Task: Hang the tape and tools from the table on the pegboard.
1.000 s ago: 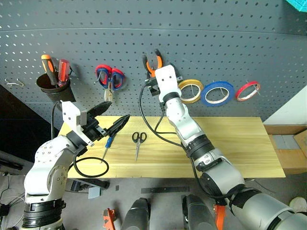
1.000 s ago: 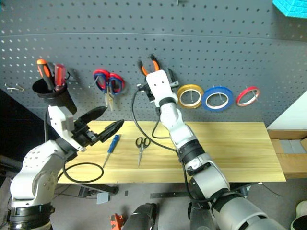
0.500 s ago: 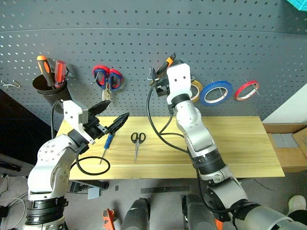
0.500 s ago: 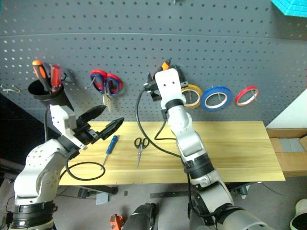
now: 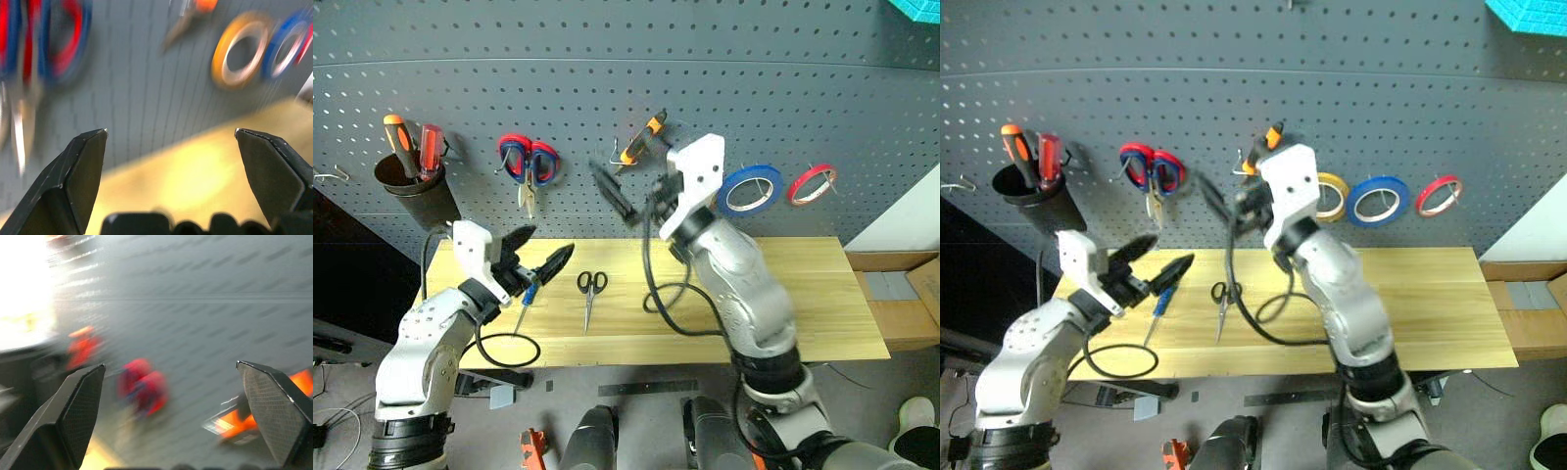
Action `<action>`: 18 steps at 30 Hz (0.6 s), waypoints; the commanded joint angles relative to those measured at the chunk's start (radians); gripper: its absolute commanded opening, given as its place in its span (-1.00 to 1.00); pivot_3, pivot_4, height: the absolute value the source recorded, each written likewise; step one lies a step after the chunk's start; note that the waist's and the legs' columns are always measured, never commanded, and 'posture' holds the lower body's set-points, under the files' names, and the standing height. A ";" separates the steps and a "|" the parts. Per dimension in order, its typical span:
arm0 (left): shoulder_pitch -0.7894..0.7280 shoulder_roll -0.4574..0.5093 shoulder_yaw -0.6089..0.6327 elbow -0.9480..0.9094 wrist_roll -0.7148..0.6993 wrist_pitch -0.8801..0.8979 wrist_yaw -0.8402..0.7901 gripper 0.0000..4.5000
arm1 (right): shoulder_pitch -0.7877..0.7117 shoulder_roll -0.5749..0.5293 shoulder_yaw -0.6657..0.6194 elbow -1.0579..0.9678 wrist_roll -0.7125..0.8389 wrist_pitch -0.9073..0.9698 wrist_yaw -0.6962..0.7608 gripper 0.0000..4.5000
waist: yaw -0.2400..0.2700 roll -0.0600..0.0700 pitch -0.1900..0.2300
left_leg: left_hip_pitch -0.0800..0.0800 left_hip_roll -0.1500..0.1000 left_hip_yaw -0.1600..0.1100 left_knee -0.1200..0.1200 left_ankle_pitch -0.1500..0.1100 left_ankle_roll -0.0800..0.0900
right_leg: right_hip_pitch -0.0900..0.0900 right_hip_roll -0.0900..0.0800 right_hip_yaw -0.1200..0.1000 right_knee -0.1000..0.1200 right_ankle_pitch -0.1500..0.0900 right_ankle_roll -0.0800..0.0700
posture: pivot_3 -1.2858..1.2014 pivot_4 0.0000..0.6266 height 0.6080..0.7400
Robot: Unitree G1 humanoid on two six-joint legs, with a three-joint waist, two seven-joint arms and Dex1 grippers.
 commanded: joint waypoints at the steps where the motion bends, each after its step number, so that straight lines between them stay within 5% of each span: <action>1: 0.005 0.013 -0.034 -0.013 0.065 0.096 0.090 1.00 | 0.041 -0.090 0.020 -0.068 0.057 0.136 0.067 0.98 | 0.001 0.000 0.000 | 0.000 0.000 0.000 0.000 0.000 0.000 | 0.000 0.000 0.000 0.000 0.000 0.000 | 0.07 -0.33 1.00; 5: -0.030 0.006 -0.131 0.026 0.240 0.249 0.279 1.00 | 0.086 -0.186 0.080 -0.077 0.037 0.253 0.074 0.98 | 0.001 0.000 0.000 | 0.001 0.001 0.000 0.000 0.000 0.000 | 0.001 0.001 -0.001 0.002 0.000 -0.001 | 0.06 -0.32 1.00; 18: -0.214 -0.282 -0.219 0.265 0.299 0.402 0.446 1.00 | 0.109 -0.234 0.122 -0.119 0.048 0.345 0.085 0.98 | 0.000 -0.001 0.000 | 0.001 0.001 0.000 0.001 0.000 0.000 | 0.001 0.001 -0.001 0.000 0.000 -0.001 | 0.03 -0.25 1.00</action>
